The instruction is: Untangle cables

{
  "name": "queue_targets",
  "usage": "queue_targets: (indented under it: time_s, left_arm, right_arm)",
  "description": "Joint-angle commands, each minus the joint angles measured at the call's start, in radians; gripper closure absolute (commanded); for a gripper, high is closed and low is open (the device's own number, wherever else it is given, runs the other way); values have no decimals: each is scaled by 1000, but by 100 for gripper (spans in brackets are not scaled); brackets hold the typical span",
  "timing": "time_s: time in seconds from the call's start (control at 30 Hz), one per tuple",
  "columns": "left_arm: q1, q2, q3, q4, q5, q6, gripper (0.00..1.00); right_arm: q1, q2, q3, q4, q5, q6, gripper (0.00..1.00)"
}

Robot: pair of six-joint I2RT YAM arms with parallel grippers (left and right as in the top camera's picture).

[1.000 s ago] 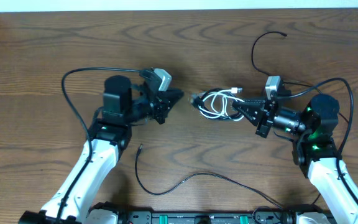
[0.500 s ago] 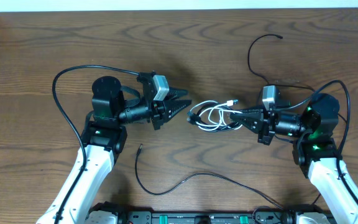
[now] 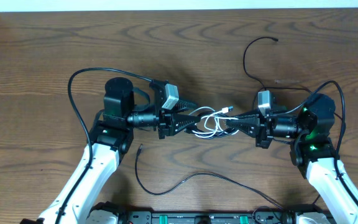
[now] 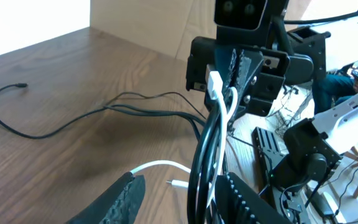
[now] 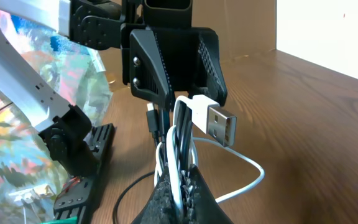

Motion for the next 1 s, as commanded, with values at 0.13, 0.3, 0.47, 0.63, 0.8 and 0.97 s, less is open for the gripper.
queue_targets:
  time_s: [0.13,0.3,0.47,0.63,0.8,0.97]
  left_arm:
    - [-47,9,10,3,17,7,56]
    - [-90,9,10,5,16,60,59]
    - [-91,9,10,5,-12,100,92]
    - [-91,9,10,5,-32,99,92]
    - [-89,9,10,5,-42,99,93]
    - [-89,9,10,5,-129,95,92]
  right_arm:
    - [5,-8,2,3,-22,-23,99]
    - [5,-8,2,3,-16,-22,99]
    - [5,-8,2,3,-9,-22,99]
    - [5,-8,2,3,7,-22,99]
    - [5,-8,2,-3,54,-10,51]
    - [3,-8,2,-71,335,134,17]
